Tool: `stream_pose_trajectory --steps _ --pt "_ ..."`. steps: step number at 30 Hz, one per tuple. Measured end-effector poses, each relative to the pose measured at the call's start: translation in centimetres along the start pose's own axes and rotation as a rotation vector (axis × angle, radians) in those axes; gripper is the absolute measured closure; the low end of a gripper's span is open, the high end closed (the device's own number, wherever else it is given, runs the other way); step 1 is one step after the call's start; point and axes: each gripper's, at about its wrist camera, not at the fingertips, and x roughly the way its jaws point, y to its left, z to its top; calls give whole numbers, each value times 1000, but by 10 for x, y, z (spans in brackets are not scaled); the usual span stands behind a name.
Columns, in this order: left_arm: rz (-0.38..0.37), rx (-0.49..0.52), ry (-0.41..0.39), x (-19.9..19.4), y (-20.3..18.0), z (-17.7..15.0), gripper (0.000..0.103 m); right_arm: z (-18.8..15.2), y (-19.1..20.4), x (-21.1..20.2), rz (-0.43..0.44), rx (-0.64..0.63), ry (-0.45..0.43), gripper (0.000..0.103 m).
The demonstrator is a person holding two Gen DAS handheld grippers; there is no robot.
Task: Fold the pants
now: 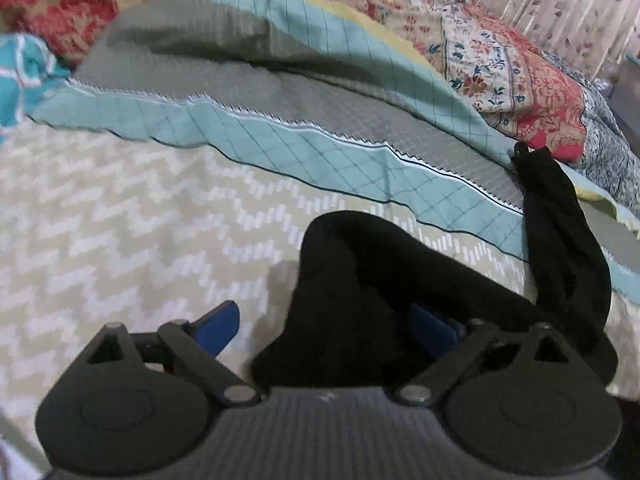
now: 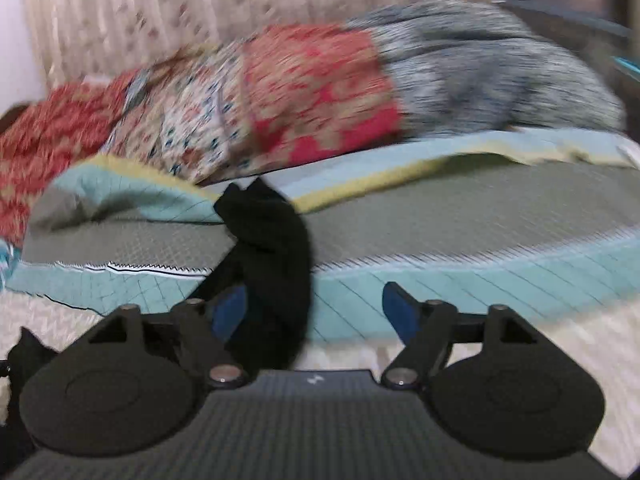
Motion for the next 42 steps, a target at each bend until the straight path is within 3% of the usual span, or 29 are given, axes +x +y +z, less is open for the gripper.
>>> stream_pose_trajectory --steps 1,4,5,6,8,11,15,19,21,27,32,34,38,42 --pt "-17 -13 11 6 0 1 33 4 4 22 -20 6 13 26" --pt "-43 -23 44 20 -1 3 62 5 6 86 -82 66 83 28" --pt "-46 -20 44 20 -3 3 66 4 5 101 -97 92 120 37" --pt "-47 -15 41 18 -5 3 75 1 4 112 -98 108 148 67" --pt "-38 1 18 7 -8 4 80 -2 4 110 -102 111 135 95" --pt "-7 -9 -84 -26 -4 7 83 6 -7 62 -83 129 -32 97" --pt "-6 -126 -208 -83 24 0 84 16 -59 -38 -100 305 -226 98" --pt "-87 -181 -249 -126 40 -17 84 -13 -101 -147 -120 418 -336 97" --pt "-122 -143 -267 -144 32 -29 84 -38 -101 -188 -135 417 -360 97" --pt "-126 31 -284 -181 2 -85 84 -141 -86 -270 -258 365 -337 97" --pt "-114 22 -176 -184 13 -136 83 -227 -100 -273 -322 487 -128 97" --pt "-89 -9 -137 -182 19 -148 83 -247 -110 -267 -339 562 -51 90" --pt "-96 -45 -154 -191 24 -154 83 -252 -125 -273 -361 673 -69 60" --pt "-82 -24 -173 -195 19 -155 83 -233 -127 -287 -411 619 -157 58"
